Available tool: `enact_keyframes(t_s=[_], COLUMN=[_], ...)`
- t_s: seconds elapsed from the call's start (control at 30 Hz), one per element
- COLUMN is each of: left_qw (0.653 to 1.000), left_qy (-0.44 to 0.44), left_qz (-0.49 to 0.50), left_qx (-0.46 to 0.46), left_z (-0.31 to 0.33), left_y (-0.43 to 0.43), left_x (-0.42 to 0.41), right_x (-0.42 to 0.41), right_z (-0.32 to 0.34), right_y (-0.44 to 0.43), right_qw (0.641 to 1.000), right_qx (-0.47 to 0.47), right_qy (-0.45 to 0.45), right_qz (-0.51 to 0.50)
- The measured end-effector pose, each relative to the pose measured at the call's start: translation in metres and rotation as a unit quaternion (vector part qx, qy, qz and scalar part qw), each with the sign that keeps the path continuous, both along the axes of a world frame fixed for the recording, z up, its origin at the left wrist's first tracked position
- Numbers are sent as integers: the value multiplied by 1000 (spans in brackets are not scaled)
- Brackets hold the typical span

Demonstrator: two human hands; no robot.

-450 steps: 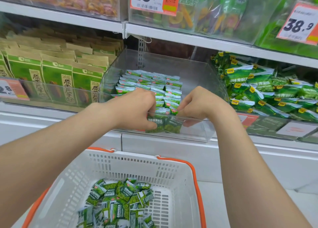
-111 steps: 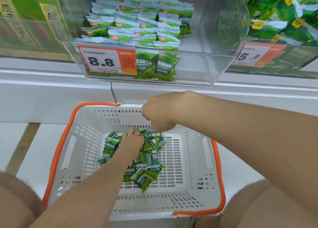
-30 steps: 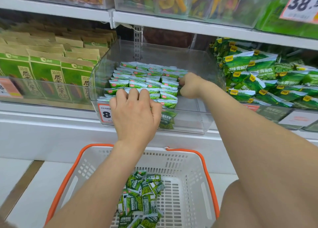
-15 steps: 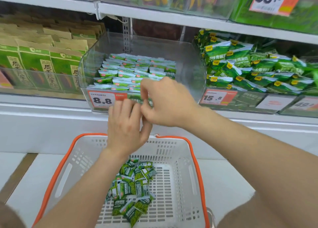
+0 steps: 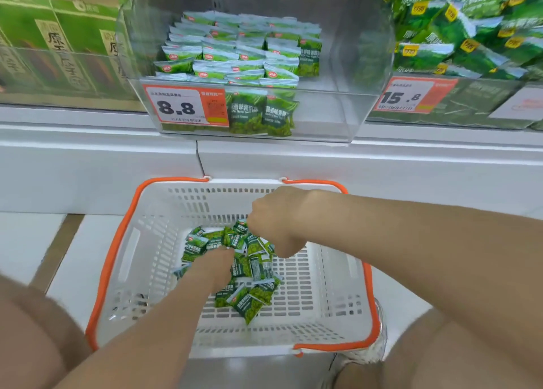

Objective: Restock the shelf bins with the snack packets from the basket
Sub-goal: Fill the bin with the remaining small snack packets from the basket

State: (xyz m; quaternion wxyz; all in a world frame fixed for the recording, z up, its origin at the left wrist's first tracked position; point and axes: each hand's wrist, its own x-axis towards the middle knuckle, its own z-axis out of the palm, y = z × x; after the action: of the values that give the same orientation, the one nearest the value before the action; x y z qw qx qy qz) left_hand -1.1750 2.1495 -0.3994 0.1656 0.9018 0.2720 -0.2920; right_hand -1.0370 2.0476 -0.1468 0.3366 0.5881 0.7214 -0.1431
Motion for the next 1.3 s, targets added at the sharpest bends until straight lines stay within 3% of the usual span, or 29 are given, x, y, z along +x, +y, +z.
enact_keyframes(t_s=[0.33, 0.53, 0.8, 0.93, 1.1, 1.3], left_qw=[996, 991, 933, 903, 861, 818], left_qy=[39, -47, -254, -352, -417, -461], left_qz=[-22, 114, 130, 82, 116, 166], left_qx=[74, -60, -220, -233, -266, -303], left_z=[-28, -27, 82, 154, 209, 248], left_y=[-3, 6, 1, -5, -2, -2], left_x=[15, 17, 56, 78, 77, 61], right_x=[14, 22, 30, 41, 59, 76], right_z=[-4, -1, 18, 25, 42, 53], right_y=[24, 24, 16, 11, -9, -28], right_qw=[997, 997, 992, 972, 943, 866], right_qx=[18, 8, 34, 82, 130, 162], right_qy=[17, 6, 56, 115, 114, 311], right_qz=[-67, -81, -111, -190, -283, -357])
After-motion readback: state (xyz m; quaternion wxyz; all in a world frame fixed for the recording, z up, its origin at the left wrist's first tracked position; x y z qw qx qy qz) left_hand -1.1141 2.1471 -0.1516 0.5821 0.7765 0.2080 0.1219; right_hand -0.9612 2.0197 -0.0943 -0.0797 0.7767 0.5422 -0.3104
